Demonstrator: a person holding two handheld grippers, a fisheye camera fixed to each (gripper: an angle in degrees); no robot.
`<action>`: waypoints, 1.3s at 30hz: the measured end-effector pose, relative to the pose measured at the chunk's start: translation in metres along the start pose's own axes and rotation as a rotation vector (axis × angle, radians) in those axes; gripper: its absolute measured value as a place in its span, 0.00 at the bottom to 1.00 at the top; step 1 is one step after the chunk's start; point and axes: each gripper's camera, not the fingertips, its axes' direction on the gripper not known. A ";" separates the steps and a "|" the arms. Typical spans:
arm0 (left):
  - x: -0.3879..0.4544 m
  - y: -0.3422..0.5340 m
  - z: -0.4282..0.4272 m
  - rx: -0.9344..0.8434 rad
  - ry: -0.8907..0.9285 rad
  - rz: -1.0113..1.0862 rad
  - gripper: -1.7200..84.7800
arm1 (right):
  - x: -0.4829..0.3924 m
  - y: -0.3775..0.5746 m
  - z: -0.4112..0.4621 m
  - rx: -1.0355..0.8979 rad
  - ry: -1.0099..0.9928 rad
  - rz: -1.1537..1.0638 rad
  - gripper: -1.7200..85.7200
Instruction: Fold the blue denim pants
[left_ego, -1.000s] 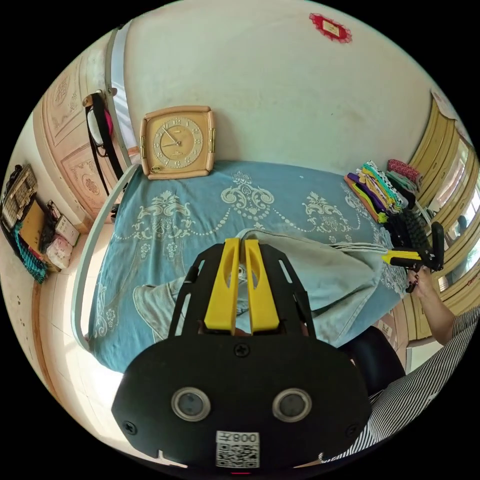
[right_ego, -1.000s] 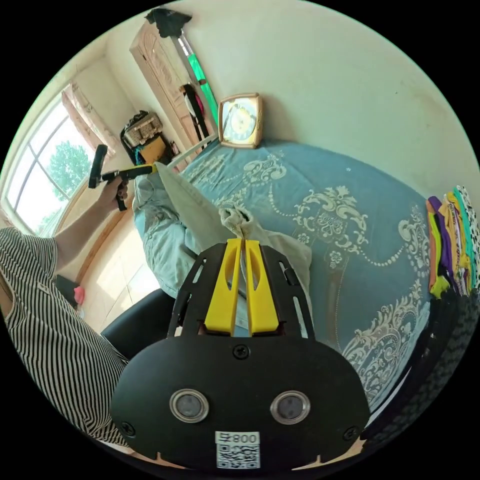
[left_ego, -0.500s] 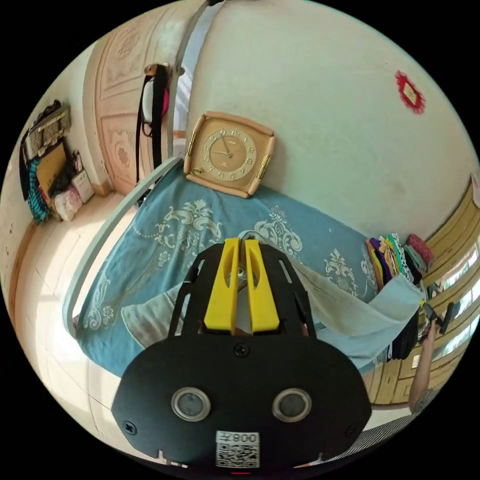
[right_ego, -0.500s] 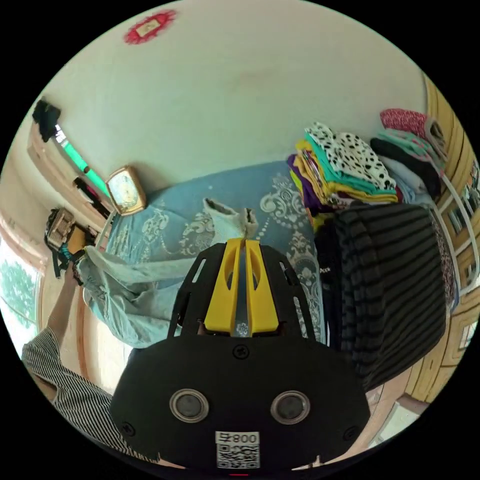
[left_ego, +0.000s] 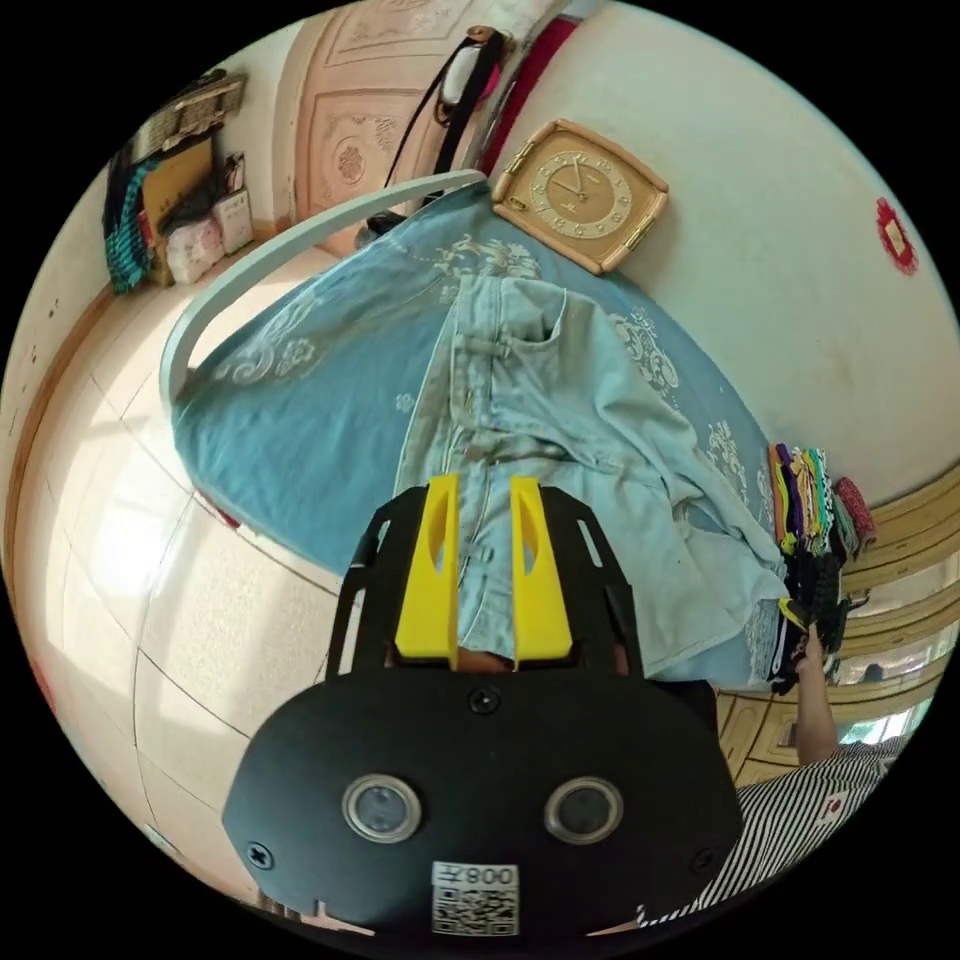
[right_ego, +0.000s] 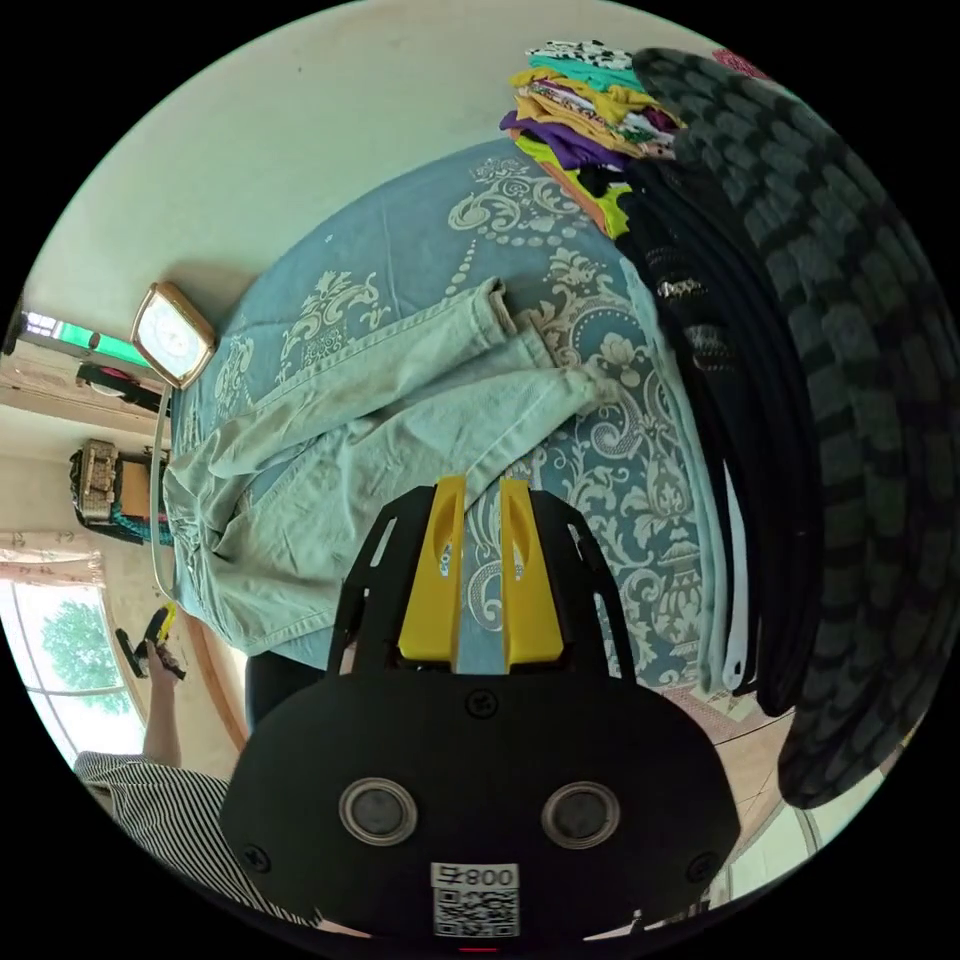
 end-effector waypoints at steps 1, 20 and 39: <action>-0.019 0.034 0.005 -0.034 0.029 -0.071 0.13 | 0.005 0.004 0.006 -0.008 -0.016 0.009 0.09; -0.083 0.312 0.181 -0.069 0.601 -0.654 0.12 | 0.095 0.068 0.069 0.067 -0.168 0.230 0.11; -0.056 0.337 0.172 -0.021 0.594 -0.500 0.05 | 0.152 0.097 0.102 0.185 -0.373 0.327 0.03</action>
